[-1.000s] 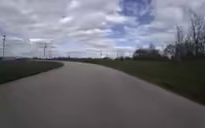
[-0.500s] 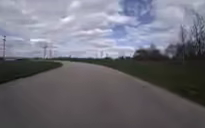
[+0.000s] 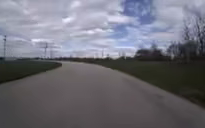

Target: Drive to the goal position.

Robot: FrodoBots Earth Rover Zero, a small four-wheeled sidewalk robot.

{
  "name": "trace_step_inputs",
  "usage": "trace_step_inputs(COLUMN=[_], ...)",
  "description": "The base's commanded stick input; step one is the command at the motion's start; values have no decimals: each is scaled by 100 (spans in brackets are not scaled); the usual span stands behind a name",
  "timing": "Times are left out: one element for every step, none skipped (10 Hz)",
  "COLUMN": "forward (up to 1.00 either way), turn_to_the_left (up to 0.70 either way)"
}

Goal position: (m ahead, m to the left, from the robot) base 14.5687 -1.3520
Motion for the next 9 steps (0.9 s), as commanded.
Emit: trace_step_inputs(forward=[100,100,100,100,100,100,100,100,100], turn_to_the_left=[0,0,0,0,0,0,8,37,40])
